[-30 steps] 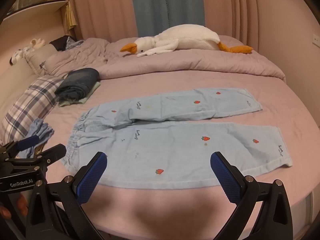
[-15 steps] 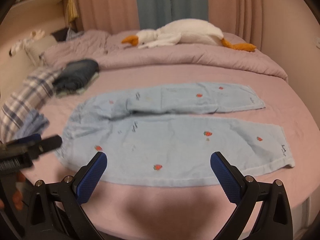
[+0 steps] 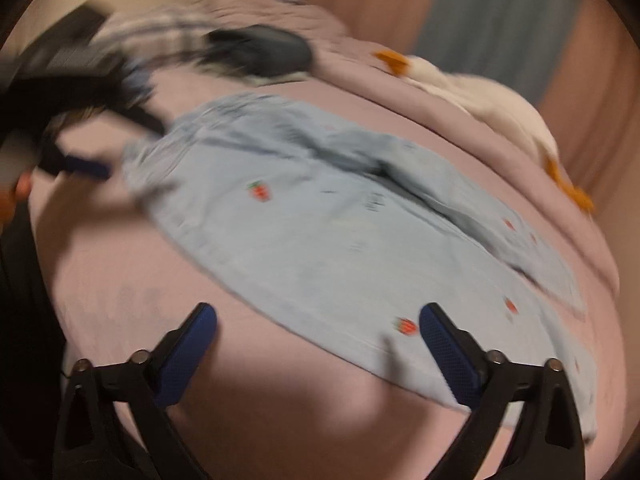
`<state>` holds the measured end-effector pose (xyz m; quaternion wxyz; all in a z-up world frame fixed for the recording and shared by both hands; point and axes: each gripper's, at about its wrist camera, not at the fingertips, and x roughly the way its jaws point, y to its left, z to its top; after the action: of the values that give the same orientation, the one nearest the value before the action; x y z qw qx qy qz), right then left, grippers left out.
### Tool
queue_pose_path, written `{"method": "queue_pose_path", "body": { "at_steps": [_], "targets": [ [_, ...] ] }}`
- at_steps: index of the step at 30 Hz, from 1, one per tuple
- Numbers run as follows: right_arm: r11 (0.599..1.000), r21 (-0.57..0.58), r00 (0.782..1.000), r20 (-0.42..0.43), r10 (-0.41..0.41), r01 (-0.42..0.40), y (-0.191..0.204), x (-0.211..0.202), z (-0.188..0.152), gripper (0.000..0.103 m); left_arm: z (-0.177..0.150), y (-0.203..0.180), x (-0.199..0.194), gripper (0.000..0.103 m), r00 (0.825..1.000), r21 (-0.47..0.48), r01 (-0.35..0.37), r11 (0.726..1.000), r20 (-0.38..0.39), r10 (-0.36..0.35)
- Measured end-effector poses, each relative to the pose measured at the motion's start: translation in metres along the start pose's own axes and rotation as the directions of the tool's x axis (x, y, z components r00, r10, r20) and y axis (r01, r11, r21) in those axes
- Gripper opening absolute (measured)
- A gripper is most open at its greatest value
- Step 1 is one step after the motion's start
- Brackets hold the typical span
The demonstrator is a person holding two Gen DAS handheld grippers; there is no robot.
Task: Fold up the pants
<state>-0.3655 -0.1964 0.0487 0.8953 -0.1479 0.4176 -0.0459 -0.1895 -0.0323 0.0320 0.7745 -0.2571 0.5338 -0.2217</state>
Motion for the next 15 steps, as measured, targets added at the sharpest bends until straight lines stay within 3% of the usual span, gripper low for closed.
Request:
{"method": "queue_pose_path", "body": {
  "at_steps": [1,3,5,6,7,9,12,15],
  "targets": [
    [0.999,-0.045,1.0,-0.001,-0.002,0.002,0.005,0.005,0.0,0.077,0.001,-0.001,0.001,0.095,1.0,0.0,-0.003,1.0,0.017,0.003],
    [0.993,-0.113,0.999,0.032,-0.014,0.017,0.015,0.016,0.001,0.074,0.008,-0.004,0.001,0.087,0.999,0.006,-0.027,1.0,0.043,0.027],
    [0.993,-0.117,0.998,0.064,-0.017,0.025,0.011,0.016,0.008,0.07,0.014,-0.005,0.004,0.064,0.997,-0.004,-0.054,0.999,0.048,0.054],
    [0.992,-0.125,0.997,0.077,-0.024,0.033,0.014,0.021,0.014,0.059,0.017,-0.007,0.005,0.04,0.996,0.005,-0.073,0.997,0.05,0.073],
    [0.991,-0.13,0.997,0.076,-0.019,0.029,0.013,0.022,0.018,0.044,0.02,-0.006,0.008,0.023,0.996,0.021,-0.081,0.997,0.045,0.08],
    [0.988,-0.152,0.996,0.085,-0.011,0.024,0.022,0.028,0.026,0.018,0.021,-0.007,0.007,0.018,0.995,0.074,-0.091,0.993,0.042,0.088],
    [0.984,-0.175,0.996,0.092,-0.013,0.029,0.032,0.02,0.028,0.01,0.02,-0.003,-0.007,0.016,0.992,0.119,-0.09,0.989,0.094,0.079],
    [0.987,-0.161,0.996,0.093,0.019,-0.004,0.037,0.007,0.029,0.01,0.022,-0.002,-0.015,0.016,0.991,0.155,-0.106,0.982,0.096,0.091]
  ]
}}
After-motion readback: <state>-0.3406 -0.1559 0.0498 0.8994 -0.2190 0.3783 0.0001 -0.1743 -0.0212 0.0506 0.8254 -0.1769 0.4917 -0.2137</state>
